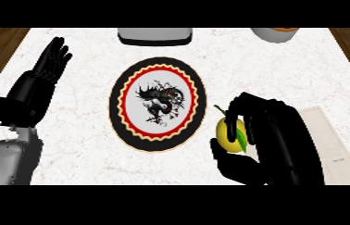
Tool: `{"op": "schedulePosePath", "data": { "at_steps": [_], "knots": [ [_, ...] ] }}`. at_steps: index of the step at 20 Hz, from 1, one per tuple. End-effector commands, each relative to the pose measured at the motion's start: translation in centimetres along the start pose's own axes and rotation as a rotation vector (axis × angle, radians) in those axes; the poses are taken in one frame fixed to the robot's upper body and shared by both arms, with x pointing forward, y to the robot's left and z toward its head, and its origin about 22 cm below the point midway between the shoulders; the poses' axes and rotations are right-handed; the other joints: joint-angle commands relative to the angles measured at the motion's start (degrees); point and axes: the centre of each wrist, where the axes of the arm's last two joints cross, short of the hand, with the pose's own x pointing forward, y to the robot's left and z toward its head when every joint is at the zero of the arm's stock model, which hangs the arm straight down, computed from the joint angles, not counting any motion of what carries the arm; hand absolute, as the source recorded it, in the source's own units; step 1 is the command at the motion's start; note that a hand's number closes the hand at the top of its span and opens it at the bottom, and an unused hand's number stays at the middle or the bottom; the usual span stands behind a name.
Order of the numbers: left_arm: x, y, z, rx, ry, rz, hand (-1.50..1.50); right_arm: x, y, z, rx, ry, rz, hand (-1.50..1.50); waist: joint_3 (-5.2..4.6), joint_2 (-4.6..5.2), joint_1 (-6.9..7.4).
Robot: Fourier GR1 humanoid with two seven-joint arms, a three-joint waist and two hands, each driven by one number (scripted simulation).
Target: Pick the lemon from the placemat and place it in the plate
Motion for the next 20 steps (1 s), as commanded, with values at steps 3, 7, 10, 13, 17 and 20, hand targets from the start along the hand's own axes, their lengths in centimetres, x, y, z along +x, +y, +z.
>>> {"op": "schedulePosePath", "data": {
  "at_steps": [3, 7, 10, 13, 17, 20],
  "knots": [
    [-0.4, -0.6, -0.5, -0.007, -0.005, 0.011, 0.0, 3.3, 4.4, -4.8, 0.012, -0.006, -0.062, 1.5, 0.05, 0.19, 0.28],
    [2.0, -0.8, -0.5, -0.021, -0.019, 0.012, 0.0, 5.1, 7.9, -6.7, 0.065, 0.02, -0.066, 1.5, 0.05, 0.15, 1.16],
    [1.7, -0.5, -1.0, -0.034, -0.01, 0.0, 0.0, 5.8, 9.4, -9.2, 0.062, 0.064, -0.066, 1.5, 0.04, 0.28, 1.14],
    [0.8, -1.1, -0.7, -0.01, -0.018, -0.011, 0.0, 6.0, 10.5, -12.1, 0.069, 0.086, -0.017, 1.5, 0.03, 0.37, 1.13],
    [0.8, -0.8, -0.3, -0.015, -0.012, -0.004, 0.0, 4.3, 14.9, -11.9, 0.091, 0.091, 0.017, 1.5, 0.05, 0.31, 1.54],
    [0.8, -1.5, -0.8, -0.034, -0.017, 0.007, 0.0, 4.2, 15.3, -14.1, 0.147, 0.088, 0.076, 1.5, 0.04, 0.5, 1.89]
  ]
}}
